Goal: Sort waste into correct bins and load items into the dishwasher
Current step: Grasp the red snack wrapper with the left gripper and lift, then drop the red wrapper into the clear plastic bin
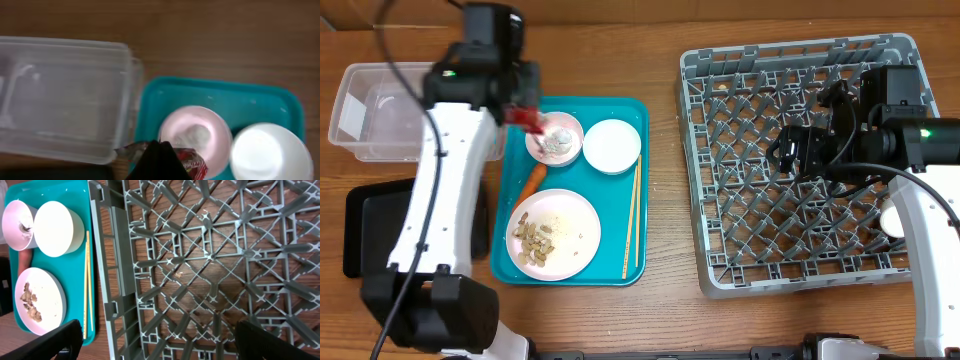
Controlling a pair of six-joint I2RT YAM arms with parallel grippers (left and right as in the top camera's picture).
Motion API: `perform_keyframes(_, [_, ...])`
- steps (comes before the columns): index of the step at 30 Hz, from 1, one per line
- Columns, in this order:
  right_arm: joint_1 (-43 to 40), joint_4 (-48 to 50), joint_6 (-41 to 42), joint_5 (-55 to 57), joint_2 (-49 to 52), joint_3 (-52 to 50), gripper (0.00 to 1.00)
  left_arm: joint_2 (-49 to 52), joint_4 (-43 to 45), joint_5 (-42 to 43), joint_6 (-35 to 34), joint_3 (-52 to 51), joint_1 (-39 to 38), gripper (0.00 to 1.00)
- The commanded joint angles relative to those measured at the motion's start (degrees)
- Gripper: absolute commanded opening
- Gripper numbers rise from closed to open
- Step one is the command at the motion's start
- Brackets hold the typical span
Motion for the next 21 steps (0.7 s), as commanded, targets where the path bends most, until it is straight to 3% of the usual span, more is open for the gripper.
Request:
perform_keyframes(1, [0.11,0.2,-0.44,0.2,-0.04,0.72,1.0,0.04,2.25,-5.46,-1.86,0.87,5.84,0.04])
perform_keyframes(6, [0.11,0.17,-0.44,0.2,-0.04,0.74,1.0,0.44,6.95,-4.83,-5.64,0.24,13.27,0.04])
perform_keyframes(7, [0.11,0.17,-0.44,0.2,-0.04,0.72,1.0,0.63,7.23,-4.5,-5.64,0.17,14.01,0.08])
perform_keyframes(12, [0.13,-0.33,-0.44,0.2,-0.04,0.74,1.0,3.17,8.0,-4.52,-5.62,0.15,16.76,0.63])
perform_keyframes(14, [0.11,-0.63,-0.44,0.2,-0.04,0.74,1.0,3.43,7.5,-2.58,-5.6,0.15,16.72,0.65])
perform_keyframes(19, [0.11,-0.72,-0.44,0.22,-0.04,0.72,1.0,3.37,3.54,14.14,-5.6,0.17,12.5,0.56])
perform_keyframes(21, [0.13,-0.72,-0.44,0.24,-0.04,0.74,1.0,3.48,1.55,16.35,-5.6,0.09,9.86,0.55])
